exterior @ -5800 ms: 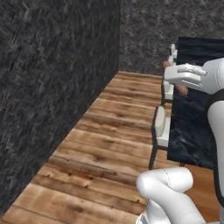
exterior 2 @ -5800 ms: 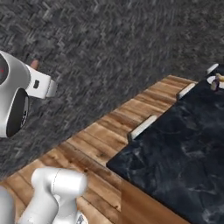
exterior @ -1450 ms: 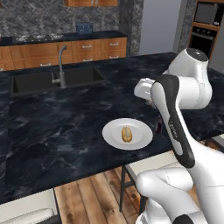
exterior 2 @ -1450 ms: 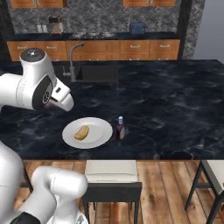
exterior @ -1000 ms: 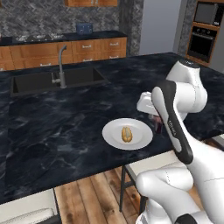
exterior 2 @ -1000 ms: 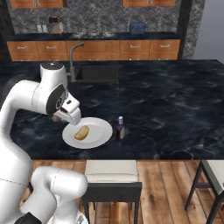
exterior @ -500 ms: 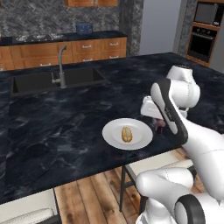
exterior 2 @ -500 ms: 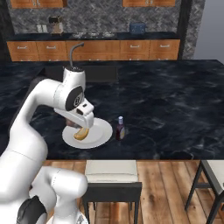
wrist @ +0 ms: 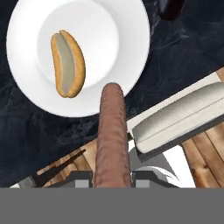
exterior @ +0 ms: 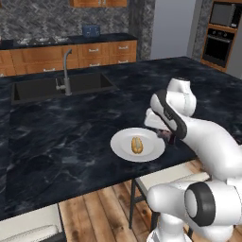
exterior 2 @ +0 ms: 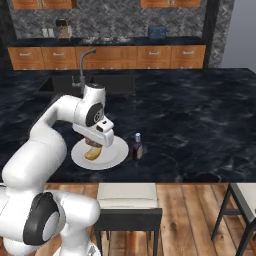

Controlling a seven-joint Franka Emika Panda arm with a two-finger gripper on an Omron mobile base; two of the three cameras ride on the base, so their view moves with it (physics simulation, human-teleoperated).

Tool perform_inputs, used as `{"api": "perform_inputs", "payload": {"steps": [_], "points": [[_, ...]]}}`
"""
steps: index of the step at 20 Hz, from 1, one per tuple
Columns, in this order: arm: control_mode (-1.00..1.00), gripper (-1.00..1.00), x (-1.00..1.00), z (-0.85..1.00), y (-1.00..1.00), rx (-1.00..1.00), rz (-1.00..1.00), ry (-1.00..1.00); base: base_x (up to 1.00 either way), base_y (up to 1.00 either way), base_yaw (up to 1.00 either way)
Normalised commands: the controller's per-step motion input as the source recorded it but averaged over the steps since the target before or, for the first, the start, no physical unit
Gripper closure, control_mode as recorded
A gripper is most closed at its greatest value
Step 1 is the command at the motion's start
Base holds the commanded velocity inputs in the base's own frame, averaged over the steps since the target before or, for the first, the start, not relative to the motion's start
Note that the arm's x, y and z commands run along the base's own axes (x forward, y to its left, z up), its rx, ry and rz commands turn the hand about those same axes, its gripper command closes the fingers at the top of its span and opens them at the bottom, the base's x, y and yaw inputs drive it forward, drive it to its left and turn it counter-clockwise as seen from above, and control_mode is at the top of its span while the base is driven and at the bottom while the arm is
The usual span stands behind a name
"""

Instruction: Move the hot dog bun to the plate on the dining table and place the condiment next to that plate. Then navigate to the fridge and take the sausage and place it on the plate as well.

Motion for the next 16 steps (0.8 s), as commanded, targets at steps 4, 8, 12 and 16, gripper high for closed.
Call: {"api": "perform_inputs", "payload": {"steps": [4, 8, 12, 16], "points": [[-1.00, 1.00, 0.48, -0.57, 0.00, -0.09, 0.00, 0.00, 0.00, 0.00, 0.00], [-1.00, 1.00, 0.40, -0.51, 0.00, -0.10, 0.00, -0.08, 0.00, 0.00, 0.00], [-1.00, 1.00, 0.38, -0.48, 0.00, -0.04, 0.00, -0.10, 0.00, 0.00, 0.00], [-1.00, 1.00, 0.35, -0.44, 0.00, 0.00, 0.00, -0.11, 0.00, 0.00, 0.00]]}}
